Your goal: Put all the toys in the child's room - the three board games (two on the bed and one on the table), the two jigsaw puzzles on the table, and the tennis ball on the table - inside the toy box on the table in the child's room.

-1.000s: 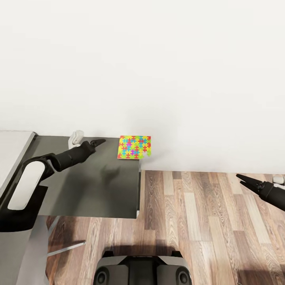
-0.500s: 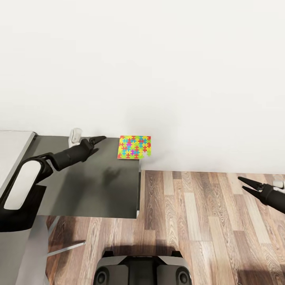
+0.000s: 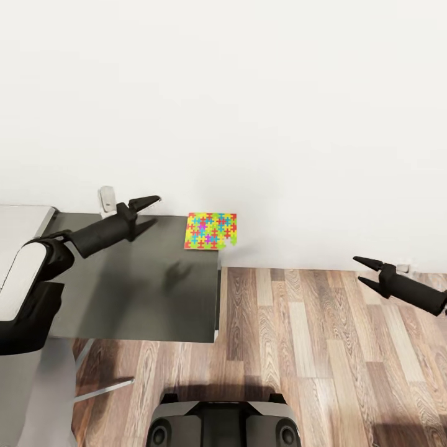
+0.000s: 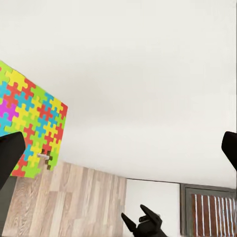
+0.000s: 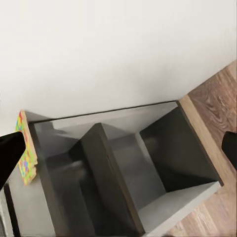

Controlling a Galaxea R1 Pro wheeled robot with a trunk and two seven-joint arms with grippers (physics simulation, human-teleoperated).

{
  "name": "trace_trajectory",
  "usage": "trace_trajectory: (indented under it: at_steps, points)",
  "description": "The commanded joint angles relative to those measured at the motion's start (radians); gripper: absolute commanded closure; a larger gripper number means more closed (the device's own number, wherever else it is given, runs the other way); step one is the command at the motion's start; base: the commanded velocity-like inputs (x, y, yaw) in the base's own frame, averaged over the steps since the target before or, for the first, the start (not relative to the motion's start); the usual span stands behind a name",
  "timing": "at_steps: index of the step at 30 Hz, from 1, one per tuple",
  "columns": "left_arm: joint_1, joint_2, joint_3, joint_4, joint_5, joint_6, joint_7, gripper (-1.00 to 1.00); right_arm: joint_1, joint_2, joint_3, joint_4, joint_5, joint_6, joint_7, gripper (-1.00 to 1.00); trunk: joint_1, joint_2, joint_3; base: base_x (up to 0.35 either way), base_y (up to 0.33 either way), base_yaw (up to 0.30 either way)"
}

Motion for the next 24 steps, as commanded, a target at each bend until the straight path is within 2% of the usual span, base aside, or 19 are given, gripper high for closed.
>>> trace_trajectory:
  at_steps: [1, 2, 5, 6, 10, 11, 15, 16, 21, 22, 24]
  points:
    - [-0.005, 0.005, 0.0, -0.001, 0.025, 0.001, 0.01, -1.0, -0.031, 0.001, 0.03, 0.042, 0.009, 0.005, 0.015, -1.0, 0.0, -0.002, -0.001, 0.0, 0.0, 0.0]
    - [-0.005, 0.005, 0.0, -0.001, 0.025, 0.001, 0.01, -1.0, -0.031, 0.001, 0.03, 0.042, 0.009, 0.005, 0.015, -1.0, 0.0, -0.002, -0.001, 0.0, 0.0, 0.0]
    - [-0.012, 0.013, 0.002, -0.001, 0.067, 0.004, 0.011, -1.0, -0.108, 0.003, 0.106, 0.154, 0.009, -0.023, 0.024, -1.0, 0.0, -0.002, -0.001, 0.0, 0.0, 0.0]
    - [-0.012, 0.013, 0.002, -0.001, 0.067, 0.004, 0.011, -1.0, -0.108, 0.003, 0.106, 0.154, 0.009, -0.023, 0.024, -1.0, 0.0, -0.002, -0.001, 0.0, 0.0, 0.0]
    - [-0.015, 0.02, 0.003, -0.001, 0.12, 0.005, 0.025, -1.0, -0.212, 0.01, 0.159, 0.321, 0.011, -0.097, 0.031, -1.0, 0.0, -0.002, -0.001, 0.0, 0.0, 0.0]
    - [-0.015, 0.02, 0.003, -0.001, 0.12, 0.005, 0.025, -1.0, -0.212, 0.01, 0.159, 0.321, 0.011, -0.097, 0.031, -1.0, 0.0, -0.002, -0.001, 0.0, 0.0, 0.0]
    - [-0.015, 0.024, 0.002, -0.001, 0.188, 0.007, 0.078, -1.0, -0.288, 0.015, 0.184, 0.435, 0.013, -0.147, 0.037, -1.0, 0.0, -0.002, -0.001, 0.0, 0.0, 0.0]
    - [-0.015, 0.024, 0.002, -0.001, 0.188, 0.007, 0.078, -1.0, -0.288, 0.015, 0.184, 0.435, 0.013, -0.147, 0.037, -1.0, 0.0, -0.002, -0.001, 0.0, 0.0, 0.0]
    - [-0.015, 0.026, 0.002, -0.001, 0.279, 0.01, 0.122, -1.0, -0.323, 0.02, 0.198, 0.47, 0.014, -0.172, 0.041, -1.0, 0.0, -0.002, -0.001, 0.0, 0.0, 0.015]
    - [-0.015, 0.026, 0.002, -0.001, 0.279, 0.01, 0.122, -1.0, -0.323, 0.02, 0.198, 0.47, 0.014, -0.172, 0.041, -1.0, 0.0, -0.002, -0.001, 0.0, 0.0, 0.054]
    - [-0.018, 0.026, 0.002, -0.001, 0.303, 0.011, 0.13, -1.0, -0.329, 0.022, 0.2, 0.474, 0.014, -0.176, 0.041, -1.0, 0.0, -0.002, -0.001, 0.0, 0.0, 0.121]
